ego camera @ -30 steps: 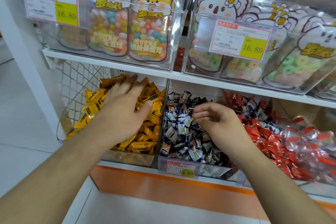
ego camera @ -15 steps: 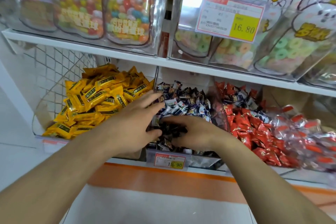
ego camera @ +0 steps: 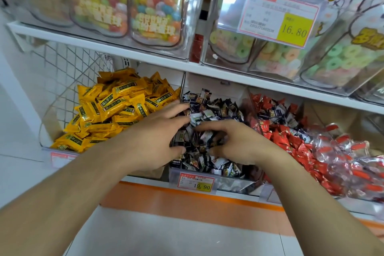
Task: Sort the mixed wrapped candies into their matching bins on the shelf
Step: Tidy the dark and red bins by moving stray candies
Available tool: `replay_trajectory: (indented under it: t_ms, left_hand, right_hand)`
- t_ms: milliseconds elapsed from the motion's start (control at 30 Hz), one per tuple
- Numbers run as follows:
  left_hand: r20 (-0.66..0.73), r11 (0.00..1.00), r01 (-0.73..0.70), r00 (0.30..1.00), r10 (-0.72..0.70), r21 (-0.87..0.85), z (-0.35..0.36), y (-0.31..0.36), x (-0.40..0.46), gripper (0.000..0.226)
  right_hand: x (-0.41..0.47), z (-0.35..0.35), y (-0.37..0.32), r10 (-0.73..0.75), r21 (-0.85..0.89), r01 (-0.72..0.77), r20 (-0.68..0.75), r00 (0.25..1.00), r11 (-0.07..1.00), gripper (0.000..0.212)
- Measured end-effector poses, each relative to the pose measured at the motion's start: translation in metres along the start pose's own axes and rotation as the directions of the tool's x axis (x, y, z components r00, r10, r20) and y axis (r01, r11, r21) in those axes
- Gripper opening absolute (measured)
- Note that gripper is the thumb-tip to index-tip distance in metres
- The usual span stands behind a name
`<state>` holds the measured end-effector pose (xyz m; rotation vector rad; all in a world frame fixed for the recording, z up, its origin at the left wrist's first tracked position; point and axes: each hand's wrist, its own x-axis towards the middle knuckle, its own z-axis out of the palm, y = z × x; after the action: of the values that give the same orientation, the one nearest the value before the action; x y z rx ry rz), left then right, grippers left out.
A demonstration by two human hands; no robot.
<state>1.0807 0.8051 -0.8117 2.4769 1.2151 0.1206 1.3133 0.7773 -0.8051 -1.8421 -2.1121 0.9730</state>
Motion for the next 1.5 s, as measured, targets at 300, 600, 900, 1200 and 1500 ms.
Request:
replay_trajectory:
  t_ms: [300, 600, 900, 1200, 1500]
  left_hand:
    - [-0.020, 1.000, -0.013, 1.000, 0.013, 0.014, 0.001, 0.001, 0.000, 0.074]
    - [-0.016, 1.000, -0.006, 1.000, 0.006, 0.008, -0.001, 0.003, -0.001, 0.073]
    - [-0.011, 1.000, -0.008, 1.000, 0.008, 0.018, 0.000, 0.001, 0.001, 0.074]
    - [-0.021, 0.999, -0.002, 1.000, 0.003, 0.050, 0.002, 0.005, 0.001, 0.072]
    - [-0.025, 1.000, 0.010, 1.000, -0.009, 0.022, 0.003, 0.005, 0.001, 0.071]
  right_hand:
    - [0.018, 0.040, 0.010, -0.026, -0.134, 0.038, 0.083, 0.996, 0.990, 0.071]
    - [0.021, 0.031, 0.024, 0.000, -0.233, -0.038, -0.160, 0.987, 0.972, 0.096]
    - [0.006, 0.003, 0.008, 0.052, -0.048, -0.058, -0.117, 0.992, 0.997, 0.052]
    - [0.004, 0.012, -0.007, 0.140, 0.087, -0.159, 0.191, 0.972, 0.983, 0.056]
    - [-0.010, 0.003, -0.011, 0.109, 0.071, -0.112, 0.048, 0.993, 0.991, 0.097]
